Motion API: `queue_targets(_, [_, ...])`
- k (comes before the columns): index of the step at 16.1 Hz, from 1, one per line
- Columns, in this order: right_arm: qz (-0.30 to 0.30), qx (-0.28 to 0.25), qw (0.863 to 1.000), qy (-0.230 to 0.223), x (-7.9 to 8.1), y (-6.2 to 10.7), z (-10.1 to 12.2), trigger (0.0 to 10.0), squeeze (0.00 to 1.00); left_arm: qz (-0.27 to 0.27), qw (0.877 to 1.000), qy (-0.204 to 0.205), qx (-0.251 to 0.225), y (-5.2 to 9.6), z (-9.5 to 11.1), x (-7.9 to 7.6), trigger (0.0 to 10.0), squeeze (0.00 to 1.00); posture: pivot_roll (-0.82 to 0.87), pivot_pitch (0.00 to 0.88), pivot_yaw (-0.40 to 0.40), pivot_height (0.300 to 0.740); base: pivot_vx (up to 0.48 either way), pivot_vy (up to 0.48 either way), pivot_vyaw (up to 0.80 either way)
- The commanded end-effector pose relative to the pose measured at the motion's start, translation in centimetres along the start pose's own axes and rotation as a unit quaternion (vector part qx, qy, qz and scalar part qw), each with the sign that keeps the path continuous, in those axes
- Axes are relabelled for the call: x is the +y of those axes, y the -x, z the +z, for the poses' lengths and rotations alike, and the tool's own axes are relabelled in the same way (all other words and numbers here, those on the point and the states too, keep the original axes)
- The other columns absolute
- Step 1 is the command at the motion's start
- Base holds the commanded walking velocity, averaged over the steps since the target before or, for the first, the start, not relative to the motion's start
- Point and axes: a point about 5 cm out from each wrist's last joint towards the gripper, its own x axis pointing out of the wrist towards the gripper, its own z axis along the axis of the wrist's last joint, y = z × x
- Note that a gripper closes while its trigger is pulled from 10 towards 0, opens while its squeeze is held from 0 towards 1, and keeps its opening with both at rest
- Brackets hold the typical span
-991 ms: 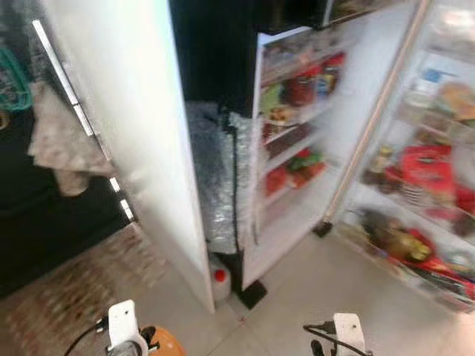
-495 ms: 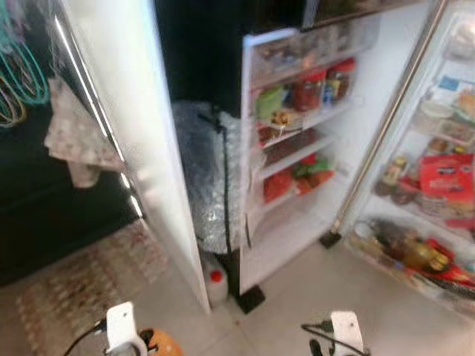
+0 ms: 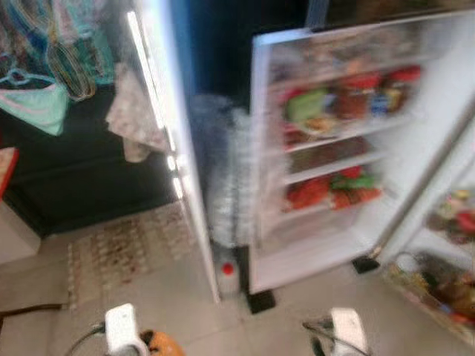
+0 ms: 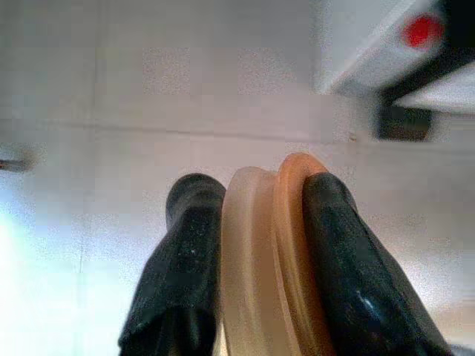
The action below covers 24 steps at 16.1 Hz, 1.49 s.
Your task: Restocking fridge
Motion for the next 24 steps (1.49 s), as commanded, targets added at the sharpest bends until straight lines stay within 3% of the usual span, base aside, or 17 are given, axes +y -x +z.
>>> queue_targets(1, [0.004, -0.011, 1.000, -0.002, 0.5, -0.2, 0.8, 10.0, 0.00, 0.009, 1.000, -0.006, 0.010, 0.1, -0.3, 0.8, 10.0, 0.00, 0.02, 0.000, 0.013, 0.740, 0.000, -0.281, 0.00])
queue_targets(4, [0.011, -0.017, 1.000, 0.010, 0.7, -0.2, 1.1, 10.0, 0.00, 0.009, 1.000, -0.006, 0.008, 0.1, -0.2, 0.8, 10.0, 0.00, 0.01, 0.000, 0.012, 0.740, 0.000, -0.286, 0.70])
queue_targets(24, [0.028, -0.009, 0.999, 0.021, 1.6, -0.2, 0.7, 10.0, 0.00, 0.010, 1.000, -0.006, 0.005, 0.1, -0.2, 0.7, 10.0, 0.00, 0.02, 0.000, 0.010, 0.740, 0.000, -0.289, 0.00])
